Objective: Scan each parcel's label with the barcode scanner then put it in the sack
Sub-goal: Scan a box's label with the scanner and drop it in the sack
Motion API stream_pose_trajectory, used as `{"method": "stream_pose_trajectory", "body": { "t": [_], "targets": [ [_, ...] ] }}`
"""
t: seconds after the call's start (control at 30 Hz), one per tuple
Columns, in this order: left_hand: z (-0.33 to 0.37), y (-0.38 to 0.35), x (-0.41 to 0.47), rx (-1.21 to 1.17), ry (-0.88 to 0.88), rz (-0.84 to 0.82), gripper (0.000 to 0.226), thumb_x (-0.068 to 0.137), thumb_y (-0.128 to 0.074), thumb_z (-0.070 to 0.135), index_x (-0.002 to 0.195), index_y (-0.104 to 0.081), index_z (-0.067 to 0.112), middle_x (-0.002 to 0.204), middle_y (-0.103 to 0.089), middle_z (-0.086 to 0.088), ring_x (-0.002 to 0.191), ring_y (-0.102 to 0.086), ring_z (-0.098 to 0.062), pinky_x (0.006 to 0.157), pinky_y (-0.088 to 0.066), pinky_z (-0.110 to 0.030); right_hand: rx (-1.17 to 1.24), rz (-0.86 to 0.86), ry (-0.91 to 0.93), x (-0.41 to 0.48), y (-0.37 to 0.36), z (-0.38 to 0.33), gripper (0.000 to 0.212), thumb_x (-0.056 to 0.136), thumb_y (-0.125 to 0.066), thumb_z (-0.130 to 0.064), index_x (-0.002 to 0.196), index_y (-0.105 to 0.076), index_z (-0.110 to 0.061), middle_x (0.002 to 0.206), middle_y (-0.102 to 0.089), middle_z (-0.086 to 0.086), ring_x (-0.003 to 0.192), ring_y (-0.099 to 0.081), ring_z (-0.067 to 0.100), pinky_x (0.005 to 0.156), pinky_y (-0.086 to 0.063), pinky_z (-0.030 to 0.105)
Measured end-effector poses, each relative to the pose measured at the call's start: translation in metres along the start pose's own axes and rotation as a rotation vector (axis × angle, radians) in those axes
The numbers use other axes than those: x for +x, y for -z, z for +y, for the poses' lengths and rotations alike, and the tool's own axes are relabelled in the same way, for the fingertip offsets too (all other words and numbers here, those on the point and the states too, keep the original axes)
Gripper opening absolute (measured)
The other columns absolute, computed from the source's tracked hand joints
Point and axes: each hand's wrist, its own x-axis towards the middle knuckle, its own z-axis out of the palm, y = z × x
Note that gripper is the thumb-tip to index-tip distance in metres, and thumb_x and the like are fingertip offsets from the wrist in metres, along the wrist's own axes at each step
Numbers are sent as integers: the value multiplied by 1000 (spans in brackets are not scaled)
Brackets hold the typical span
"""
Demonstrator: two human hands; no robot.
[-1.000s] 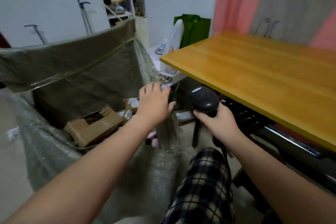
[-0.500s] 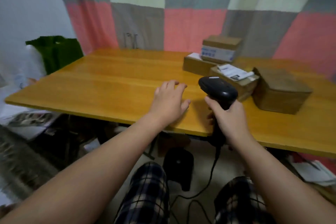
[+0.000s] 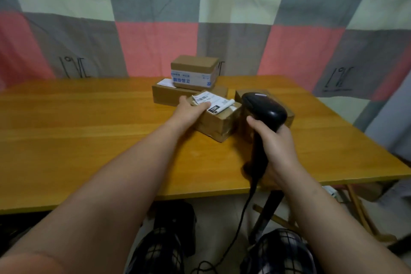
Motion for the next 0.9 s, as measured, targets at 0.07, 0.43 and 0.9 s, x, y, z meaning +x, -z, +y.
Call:
{"method": "stream_pose_trajectory", "body": {
  "t": [0.07, 0.43, 0.9],
  "targets": [
    [-4, 2, 0, -73, 39, -43, 74, 85, -68, 41, 142, -26, 17, 137, -49, -5, 117, -50, -22, 97, -40, -32, 2, -10, -47, 11, -4, -7, 13, 85, -70, -28, 98, -66, -28, 99, -68, -6, 97, -61, 12, 82, -47, 30],
    [-22, 35, -40, 595, -469, 171, 31, 92, -58, 42, 121, -64, 33, 134, -41, 1, 124, -31, -23, 102, -25, -35, -2, -248, -268, 28, -36, -10, 32, 87, -67, -35, 110, -68, -13, 80, -74, -2, 75, -69, 15, 61, -48, 24],
    [-51, 82, -103, 658, -493, -258, 35, 88, -32, 68, 96, -65, 56, 154, -22, 20, 144, -4, -9, 110, -2, -39, -197, -281, -71, -3, -83, 11, 34, 80, -78, -21, 111, -65, -20, 89, -67, -10, 74, -63, -1, 57, -46, 13]
  ]
}}
